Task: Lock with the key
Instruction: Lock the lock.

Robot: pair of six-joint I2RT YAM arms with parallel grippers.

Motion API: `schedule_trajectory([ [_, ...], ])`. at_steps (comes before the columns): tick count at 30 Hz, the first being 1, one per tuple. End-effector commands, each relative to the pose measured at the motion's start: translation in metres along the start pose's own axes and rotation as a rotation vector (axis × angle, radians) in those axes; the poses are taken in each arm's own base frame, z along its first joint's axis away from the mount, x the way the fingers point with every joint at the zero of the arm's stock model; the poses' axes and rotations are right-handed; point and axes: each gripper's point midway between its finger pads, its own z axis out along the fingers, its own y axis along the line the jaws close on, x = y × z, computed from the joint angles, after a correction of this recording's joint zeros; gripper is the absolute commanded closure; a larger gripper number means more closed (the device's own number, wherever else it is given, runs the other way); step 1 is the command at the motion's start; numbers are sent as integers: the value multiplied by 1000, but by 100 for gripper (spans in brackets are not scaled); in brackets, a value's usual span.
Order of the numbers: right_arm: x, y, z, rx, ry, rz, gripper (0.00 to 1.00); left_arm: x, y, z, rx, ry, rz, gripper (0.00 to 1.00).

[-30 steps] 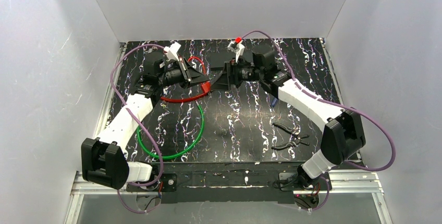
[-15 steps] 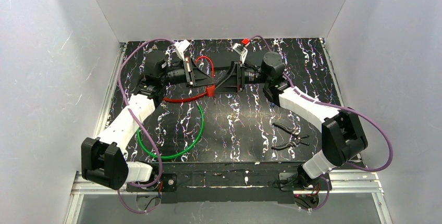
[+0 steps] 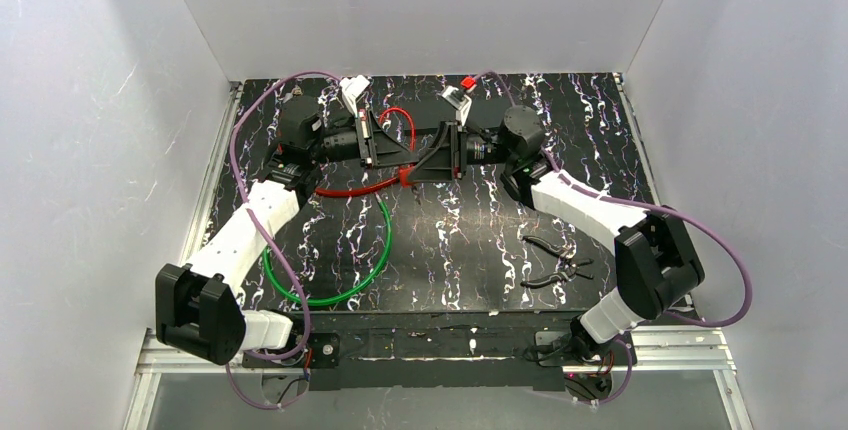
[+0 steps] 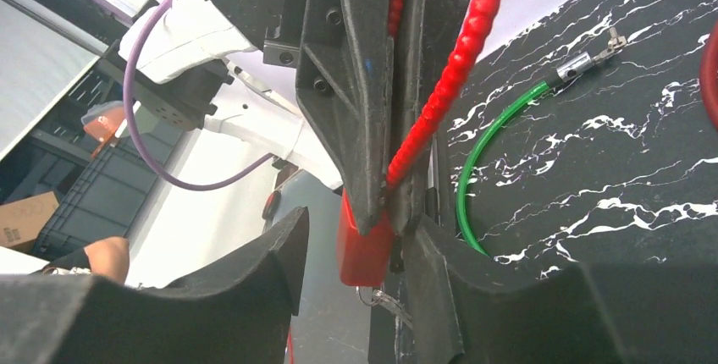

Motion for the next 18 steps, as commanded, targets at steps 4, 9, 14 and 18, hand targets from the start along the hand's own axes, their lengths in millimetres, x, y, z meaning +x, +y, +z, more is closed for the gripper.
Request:
schedule_trajectory([
  [4, -1, 5, 3, -48, -34, 7, 51, -11, -26, -3, 56, -27, 79, 100],
  [9, -3, 5, 4, -54, -48, 17, 60, -10, -27, -2, 62, -29, 77, 100],
  [14, -4, 4, 4, -53, -59, 15, 77, -10, -26, -1, 61, -32, 71, 100],
  [18, -6, 6, 3, -54, -71, 6, 91, -12, -23, -1, 53, -42, 66, 76],
])
